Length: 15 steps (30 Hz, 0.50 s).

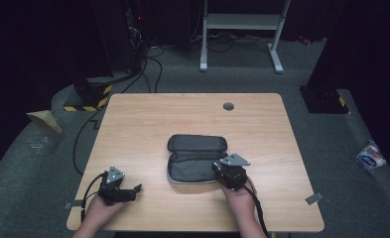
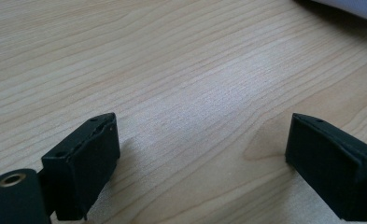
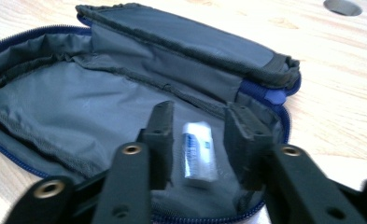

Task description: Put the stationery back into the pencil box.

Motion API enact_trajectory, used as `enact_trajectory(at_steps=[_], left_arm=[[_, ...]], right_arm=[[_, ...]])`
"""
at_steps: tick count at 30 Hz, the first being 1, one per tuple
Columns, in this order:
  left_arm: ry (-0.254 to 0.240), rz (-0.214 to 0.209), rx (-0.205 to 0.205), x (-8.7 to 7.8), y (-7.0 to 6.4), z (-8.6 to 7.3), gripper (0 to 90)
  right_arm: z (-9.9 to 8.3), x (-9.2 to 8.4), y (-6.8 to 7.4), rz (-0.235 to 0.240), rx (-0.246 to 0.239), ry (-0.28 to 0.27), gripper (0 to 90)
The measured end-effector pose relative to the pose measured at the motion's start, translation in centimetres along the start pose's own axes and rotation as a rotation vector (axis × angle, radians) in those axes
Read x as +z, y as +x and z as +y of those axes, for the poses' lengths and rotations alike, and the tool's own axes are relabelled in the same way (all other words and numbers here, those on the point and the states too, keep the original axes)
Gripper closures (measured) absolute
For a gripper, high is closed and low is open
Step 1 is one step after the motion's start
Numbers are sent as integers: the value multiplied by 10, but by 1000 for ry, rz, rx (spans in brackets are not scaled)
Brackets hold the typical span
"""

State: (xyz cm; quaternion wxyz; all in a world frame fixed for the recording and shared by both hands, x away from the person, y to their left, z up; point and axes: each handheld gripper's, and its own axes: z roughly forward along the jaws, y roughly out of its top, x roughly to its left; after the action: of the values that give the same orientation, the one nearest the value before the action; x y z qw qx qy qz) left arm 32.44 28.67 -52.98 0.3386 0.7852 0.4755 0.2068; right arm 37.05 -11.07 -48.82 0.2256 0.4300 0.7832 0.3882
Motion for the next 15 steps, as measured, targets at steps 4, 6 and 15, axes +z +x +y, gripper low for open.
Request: enact_trajectory(at_steps=[4, 6, 15], left_arm=[[0, 0, 0, 0, 0, 0, 102], [1, 0, 1, 0, 0, 0, 102], [1, 0, 2, 0, 0, 0, 102]], right_arm=[[0, -2, -1, -2, 13, -11, 571], [1, -4, -2, -3, 15, -19, 561], [1, -11, -5, -10, 18, -39, 517]])
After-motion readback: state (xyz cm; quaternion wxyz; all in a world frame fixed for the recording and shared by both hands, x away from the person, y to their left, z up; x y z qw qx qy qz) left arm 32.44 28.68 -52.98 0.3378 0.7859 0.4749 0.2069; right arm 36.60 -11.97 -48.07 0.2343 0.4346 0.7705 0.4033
